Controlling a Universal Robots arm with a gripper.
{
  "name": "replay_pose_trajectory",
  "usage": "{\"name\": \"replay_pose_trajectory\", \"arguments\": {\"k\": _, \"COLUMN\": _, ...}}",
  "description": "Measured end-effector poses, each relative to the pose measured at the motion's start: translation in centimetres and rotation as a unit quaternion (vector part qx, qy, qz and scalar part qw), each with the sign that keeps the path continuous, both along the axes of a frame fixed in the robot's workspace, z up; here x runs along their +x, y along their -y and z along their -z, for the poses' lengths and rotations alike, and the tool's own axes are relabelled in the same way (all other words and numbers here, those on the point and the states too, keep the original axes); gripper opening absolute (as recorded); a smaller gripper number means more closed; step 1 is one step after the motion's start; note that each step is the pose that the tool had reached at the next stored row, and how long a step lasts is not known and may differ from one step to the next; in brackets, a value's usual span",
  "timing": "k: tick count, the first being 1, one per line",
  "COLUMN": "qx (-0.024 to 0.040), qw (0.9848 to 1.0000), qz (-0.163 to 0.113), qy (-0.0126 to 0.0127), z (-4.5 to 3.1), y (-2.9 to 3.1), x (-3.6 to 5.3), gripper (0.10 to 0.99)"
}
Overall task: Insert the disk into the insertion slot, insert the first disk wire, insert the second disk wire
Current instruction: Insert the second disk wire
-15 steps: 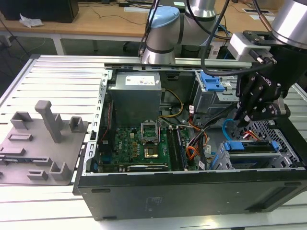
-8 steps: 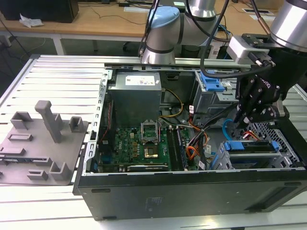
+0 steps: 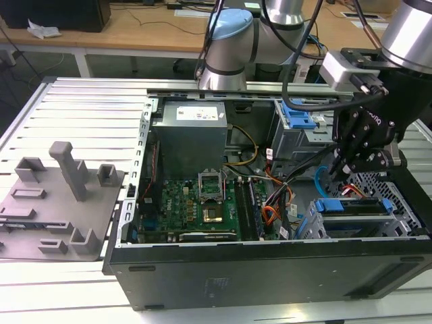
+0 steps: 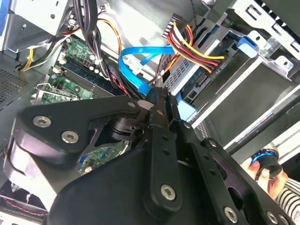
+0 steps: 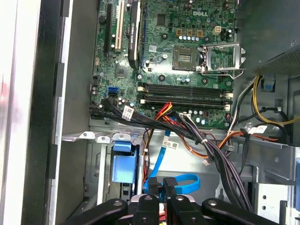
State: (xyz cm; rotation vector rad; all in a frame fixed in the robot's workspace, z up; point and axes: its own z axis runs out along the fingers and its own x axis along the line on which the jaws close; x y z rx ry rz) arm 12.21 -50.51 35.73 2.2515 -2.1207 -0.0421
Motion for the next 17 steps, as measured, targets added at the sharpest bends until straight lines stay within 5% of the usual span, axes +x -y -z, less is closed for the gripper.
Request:
{"name": "replay_pose_trajectory", "arguments": {"k": 4, "qx": 0.0000, "qw": 1.0000, "qz": 0.000, "qy": 0.0000, "z": 0.00, "y": 1.43, "x": 0.00, "gripper": 0.161}}
{"name": "replay_pose_trajectory", "arguments": {"k": 10, "qx": 0.0000, "qw": 1.0000, "qz": 0.000, "qy": 0.0000, "z": 0.00, "y": 2.81, "x": 0.06, "gripper": 0.161}}
{"name": "replay_pose_trajectory", "arguments": {"k": 12, "qx": 0.0000, "qw": 1.0000, "qz": 0.001, "qy": -0.0012, "z": 0.07, "y": 2.84, "x": 1.28, "gripper": 0.161}}
{"name": "replay_pose_trajectory", "arguments": {"k": 17, "qx": 0.0000, "qw": 1.0000, "qz": 0.001, "qy": -0.0016, "z": 0.44, "y": 2.85, "x": 1.54, "gripper": 0.161}}
